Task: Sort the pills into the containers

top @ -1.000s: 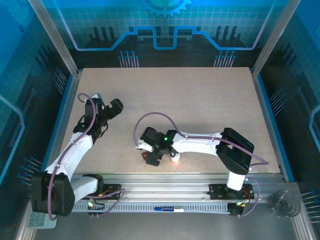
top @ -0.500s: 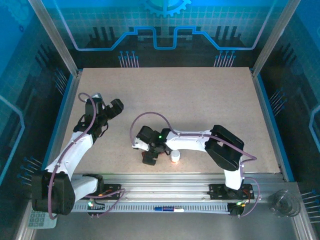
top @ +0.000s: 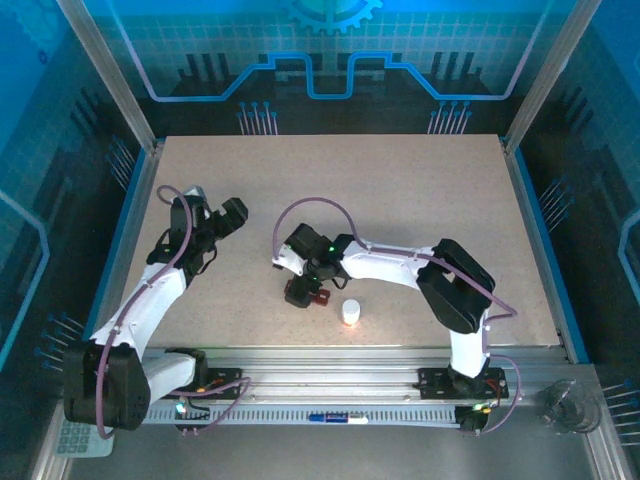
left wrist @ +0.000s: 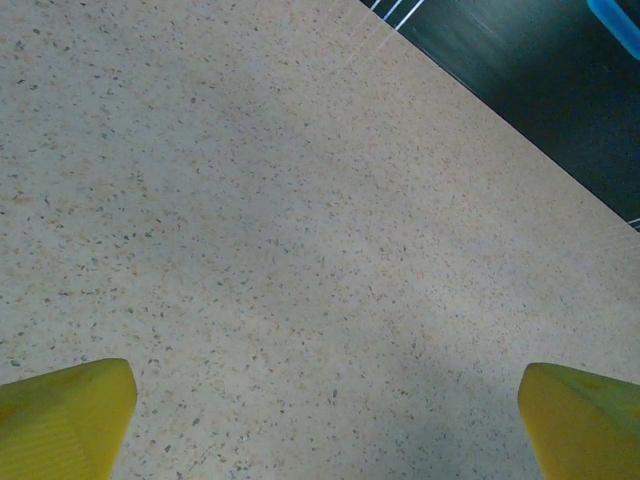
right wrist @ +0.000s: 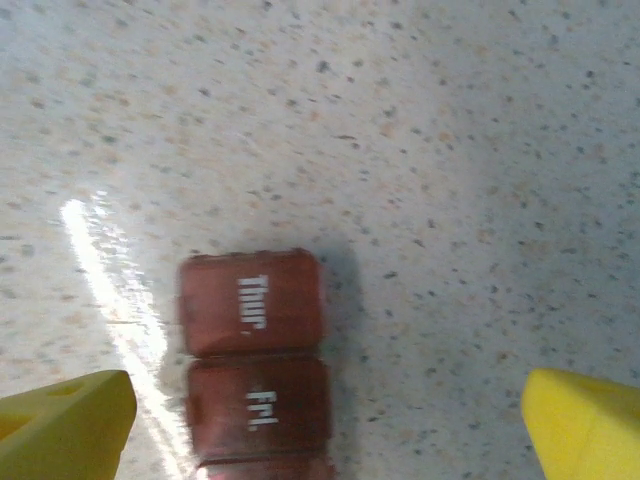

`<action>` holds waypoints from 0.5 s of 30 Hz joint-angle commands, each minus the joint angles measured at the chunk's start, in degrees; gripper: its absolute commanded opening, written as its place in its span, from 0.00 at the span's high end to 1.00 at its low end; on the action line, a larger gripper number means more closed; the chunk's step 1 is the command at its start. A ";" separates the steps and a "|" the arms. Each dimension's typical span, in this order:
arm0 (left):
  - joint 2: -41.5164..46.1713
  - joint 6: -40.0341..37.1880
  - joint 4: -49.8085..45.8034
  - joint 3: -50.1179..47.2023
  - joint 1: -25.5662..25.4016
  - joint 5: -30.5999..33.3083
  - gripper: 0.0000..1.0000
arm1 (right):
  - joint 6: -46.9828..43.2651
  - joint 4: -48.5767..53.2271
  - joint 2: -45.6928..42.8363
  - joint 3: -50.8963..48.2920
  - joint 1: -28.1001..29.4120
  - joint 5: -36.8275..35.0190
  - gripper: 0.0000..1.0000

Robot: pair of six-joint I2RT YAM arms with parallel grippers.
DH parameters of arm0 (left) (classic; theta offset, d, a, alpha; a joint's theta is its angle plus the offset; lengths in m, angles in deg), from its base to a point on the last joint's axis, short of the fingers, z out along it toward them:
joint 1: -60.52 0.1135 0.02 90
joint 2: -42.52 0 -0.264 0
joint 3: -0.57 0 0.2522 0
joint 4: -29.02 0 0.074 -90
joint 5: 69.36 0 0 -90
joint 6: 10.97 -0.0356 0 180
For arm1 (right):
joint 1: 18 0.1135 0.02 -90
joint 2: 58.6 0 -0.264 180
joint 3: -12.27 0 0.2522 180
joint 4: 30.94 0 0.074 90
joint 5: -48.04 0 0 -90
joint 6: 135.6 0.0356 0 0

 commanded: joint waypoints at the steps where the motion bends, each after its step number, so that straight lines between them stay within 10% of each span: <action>1: -0.01 1.83 0.62 0.90 -0.18 -3.02 0.01 | 2.12 0.40 -3.89 -1.34 -1.50 8.11 0.02; 15: 1.26 6.83 -3.08 1.71 -0.15 -8.26 0.01 | 3.63 5.43 -0.79 -2.58 -3.51 4.90 0.18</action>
